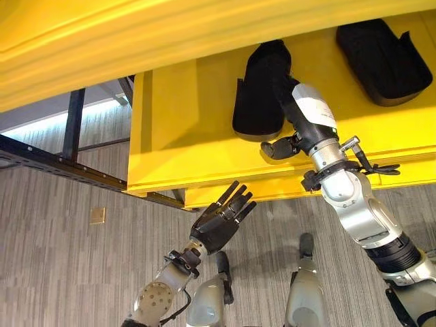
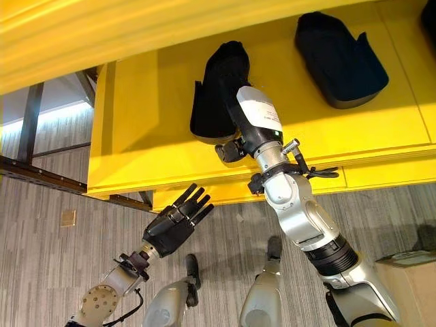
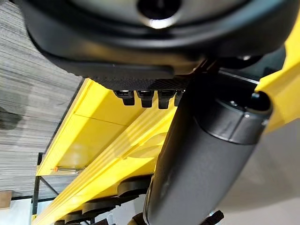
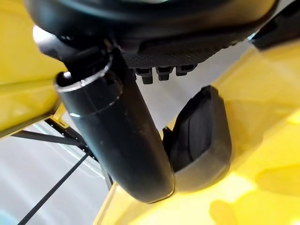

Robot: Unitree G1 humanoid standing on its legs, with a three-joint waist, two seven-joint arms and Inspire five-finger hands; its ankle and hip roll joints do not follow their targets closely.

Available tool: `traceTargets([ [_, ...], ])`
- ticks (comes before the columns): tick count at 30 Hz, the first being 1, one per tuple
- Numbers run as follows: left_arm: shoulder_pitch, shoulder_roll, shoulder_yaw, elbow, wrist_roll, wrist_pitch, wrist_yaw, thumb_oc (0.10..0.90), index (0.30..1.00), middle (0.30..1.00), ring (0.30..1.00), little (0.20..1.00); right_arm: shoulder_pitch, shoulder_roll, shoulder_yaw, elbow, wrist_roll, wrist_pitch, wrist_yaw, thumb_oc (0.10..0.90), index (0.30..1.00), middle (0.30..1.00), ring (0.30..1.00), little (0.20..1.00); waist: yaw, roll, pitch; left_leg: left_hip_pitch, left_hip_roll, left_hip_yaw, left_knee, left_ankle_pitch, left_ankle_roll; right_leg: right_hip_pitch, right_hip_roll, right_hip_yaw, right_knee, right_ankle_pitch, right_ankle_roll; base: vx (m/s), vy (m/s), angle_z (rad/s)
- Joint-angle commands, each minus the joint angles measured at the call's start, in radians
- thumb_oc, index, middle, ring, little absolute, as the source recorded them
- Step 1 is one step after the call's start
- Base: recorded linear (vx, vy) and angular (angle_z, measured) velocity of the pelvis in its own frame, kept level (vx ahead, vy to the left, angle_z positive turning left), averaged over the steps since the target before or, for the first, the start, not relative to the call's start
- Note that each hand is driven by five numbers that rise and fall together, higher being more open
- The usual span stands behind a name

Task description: Move parts from the plastic box to the shelf.

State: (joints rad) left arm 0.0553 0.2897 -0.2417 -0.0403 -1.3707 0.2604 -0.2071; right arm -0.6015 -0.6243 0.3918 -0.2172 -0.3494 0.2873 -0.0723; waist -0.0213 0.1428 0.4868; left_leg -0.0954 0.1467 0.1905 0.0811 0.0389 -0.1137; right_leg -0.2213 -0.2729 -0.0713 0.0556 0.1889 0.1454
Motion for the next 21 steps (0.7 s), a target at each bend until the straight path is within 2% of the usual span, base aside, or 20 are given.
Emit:
traceTargets([
  [1,0.012,-0.006,-0.013,-0.148,-0.045,-0.03,-0.06,0.9,1.0,1.0,1.0,1.0,-0.192,0.057,-0.007,-0.068,-0.01,-0.079,-0.04,0.9,1.0,1.0,1.0,1.0,0.026,-0.023,-0.034,-0.065,-0.036,-0.022,0.132,-0.084,0.069,-0.005,-0.043,0.004,0.228,-0.215,0.0,0.01,0.01,0.08],
  [5,0.012,-0.006,-0.017,-0.156,-0.046,-0.034,-0.054,0.9,1.0,1.0,1.0,1.0,-0.189,0.077,0.001,-0.065,-0.019,-0.082,-0.068,0.9,1.0,1.0,1.0,1.0,0.028,-0.019,-0.029,-0.073,-0.04,-0.025,0.145,-0.088,0.07,-0.009,-0.047,0.008,0.235,-0.215,0.001,0.0,0.002,0.01],
  [8,0.005,-0.006,-0.024,-0.16,-0.058,-0.046,-0.04,0.9,1.0,1.0,1.0,1.0,-0.206,0.097,0.013,-0.039,-0.063,-0.086,-0.125,0.9,1.0,1.0,1.0,1.0,0.032,-0.009,-0.024,-0.078,-0.046,-0.027,0.156,-0.092,0.074,-0.01,-0.053,0.01,0.243,-0.218,0.0,0.01,0.015,0.02],
  [10,0.006,-0.011,-0.03,-0.159,-0.107,-0.031,-0.041,0.9,1.0,1.0,1.0,1.0,-0.215,0.106,0.012,-0.013,-0.087,-0.105,-0.165,0.9,1.0,1.0,1.0,1.0,0.037,-0.003,-0.021,-0.085,-0.05,-0.03,0.163,-0.094,0.077,-0.014,-0.056,0.009,0.25,-0.221,-0.001,0.0,0.0,0.0],
  [15,0.005,-0.021,-0.046,-0.15,-0.101,-0.051,-0.044,0.9,1.0,1.0,1.0,1.0,-0.242,0.123,0.005,-0.001,-0.096,-0.106,-0.197,0.9,1.0,1.0,1.0,1.0,0.04,0.015,-0.009,-0.107,-0.065,-0.038,0.186,-0.103,0.083,-0.035,-0.066,0.016,0.278,-0.233,-0.004,0.0,0.016,0.04],
  [21,0.003,-0.013,-0.053,-0.16,-0.113,-0.068,-0.052,0.9,1.0,1.0,1.0,1.0,-0.272,0.119,0.005,-0.004,-0.17,-0.106,-0.198,0.9,1.0,1.0,1.0,1.0,0.04,0.04,0.011,-0.132,-0.077,-0.037,0.197,-0.102,0.086,-0.066,-0.072,0.026,0.304,-0.238,-0.009,-0.01,0.027,0.03],
])
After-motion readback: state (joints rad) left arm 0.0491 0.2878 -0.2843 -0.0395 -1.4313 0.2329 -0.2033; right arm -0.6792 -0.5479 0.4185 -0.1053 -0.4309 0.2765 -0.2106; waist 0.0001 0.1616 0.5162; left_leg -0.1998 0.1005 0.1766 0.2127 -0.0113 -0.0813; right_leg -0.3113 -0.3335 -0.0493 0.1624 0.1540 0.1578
